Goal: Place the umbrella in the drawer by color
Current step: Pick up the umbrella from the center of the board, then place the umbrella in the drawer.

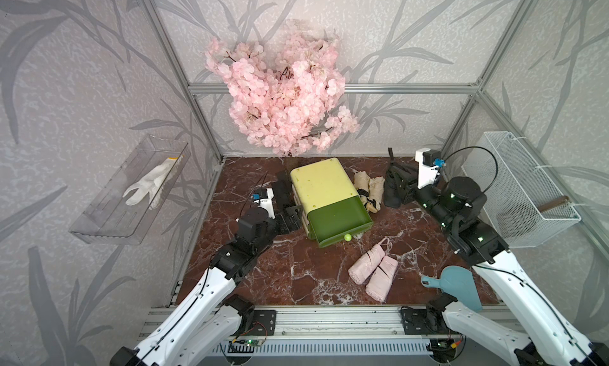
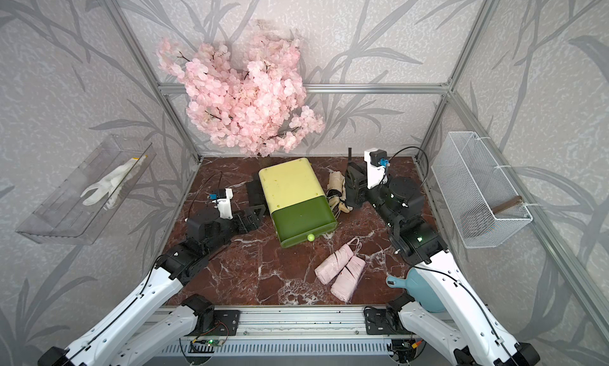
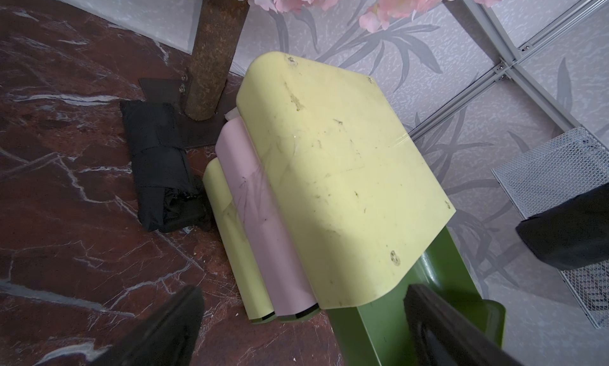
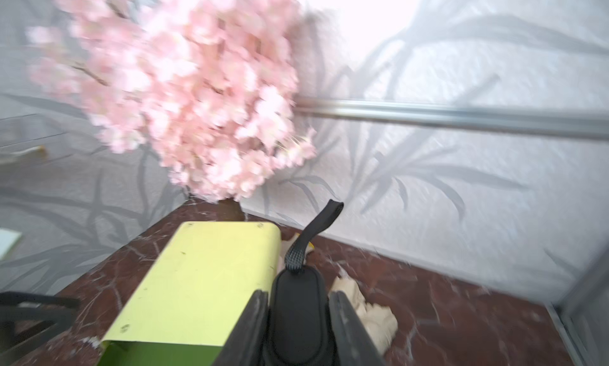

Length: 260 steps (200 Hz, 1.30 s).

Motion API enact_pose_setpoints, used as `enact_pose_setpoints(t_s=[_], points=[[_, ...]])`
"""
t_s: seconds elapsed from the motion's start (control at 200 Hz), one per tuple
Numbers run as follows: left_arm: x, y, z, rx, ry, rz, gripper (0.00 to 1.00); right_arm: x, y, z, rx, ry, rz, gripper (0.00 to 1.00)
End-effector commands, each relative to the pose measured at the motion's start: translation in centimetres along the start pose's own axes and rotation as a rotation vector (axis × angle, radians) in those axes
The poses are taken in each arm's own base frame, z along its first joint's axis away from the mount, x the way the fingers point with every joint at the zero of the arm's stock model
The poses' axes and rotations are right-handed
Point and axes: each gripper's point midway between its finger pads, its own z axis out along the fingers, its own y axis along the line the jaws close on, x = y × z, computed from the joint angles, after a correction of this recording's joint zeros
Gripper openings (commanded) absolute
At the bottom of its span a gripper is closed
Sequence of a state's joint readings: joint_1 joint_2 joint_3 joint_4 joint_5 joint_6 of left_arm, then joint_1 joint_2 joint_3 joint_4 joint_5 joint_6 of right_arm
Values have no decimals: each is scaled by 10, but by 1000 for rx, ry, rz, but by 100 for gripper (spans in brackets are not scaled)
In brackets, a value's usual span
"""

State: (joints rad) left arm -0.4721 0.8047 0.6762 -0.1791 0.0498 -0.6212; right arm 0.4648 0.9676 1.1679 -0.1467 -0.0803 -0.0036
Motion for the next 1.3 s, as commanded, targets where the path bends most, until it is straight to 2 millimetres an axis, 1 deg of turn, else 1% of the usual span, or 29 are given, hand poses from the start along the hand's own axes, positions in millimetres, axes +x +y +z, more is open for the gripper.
enact_pose_setpoints(t_s=[0.0,0.035,0.06,0.09,0.095,0.185,0.24,0.385,0.495,0.55,0.655,0.74,0.745,0.755,0.795,0.845,0.9,1.025,1.135,1.185,1.21,1.295], points=[[-5,-4,0,7,-16,9,100,-22,64,7,-346,-20,-210,0],[-5,-3,0,3,-16,11,100,-23,75,11,-386,-7,-260,0],[-5,-3,0,1,-15,11,100,-19,82,14,-410,15,-293,0],[-5,-2,0,-4,-14,12,100,-18,90,18,-427,24,-348,0],[-4,-2,0,-3,-13,12,100,-13,91,19,-431,39,-355,0],[-5,0,0,-12,-16,16,100,5,108,32,-470,138,-473,0],[-5,0,-1,-14,-19,19,100,20,113,39,-477,222,-536,0],[-5,2,0,-23,-18,19,100,59,111,51,-430,422,-730,0],[-4,3,1,-29,-14,20,100,81,103,56,-349,542,-886,0],[-4,3,1,-30,-12,19,100,90,101,57,-323,581,-953,0],[-3,3,3,-31,-9,18,100,98,106,54,-338,620,-1035,0],[-2,3,4,-31,-4,16,100,103,107,48,-383,665,-1079,0],[-2,4,4,-33,-3,17,100,104,113,46,-399,662,-1088,0],[-2,4,4,-33,-3,16,100,104,118,45,-412,658,-1099,0],[-2,3,4,-32,-4,17,100,107,123,41,-442,673,-1128,0],[-2,4,4,-33,-4,17,100,115,130,32,-512,700,-1160,0],[-2,4,4,-35,-4,17,100,122,138,29,-546,713,-1202,0],[-2,5,3,-37,-4,17,100,131,148,30,-551,770,-1300,0],[-1,5,3,-37,0,17,100,134,152,34,-540,807,-1346,0],[-1,5,3,-37,-1,18,100,132,154,35,-536,801,-1363,0],[-1,5,2,-37,-2,19,100,142,157,40,-548,824,-1378,0],[-1,5,3,-37,-1,18,100,152,156,45,-528,866,-1429,0]])
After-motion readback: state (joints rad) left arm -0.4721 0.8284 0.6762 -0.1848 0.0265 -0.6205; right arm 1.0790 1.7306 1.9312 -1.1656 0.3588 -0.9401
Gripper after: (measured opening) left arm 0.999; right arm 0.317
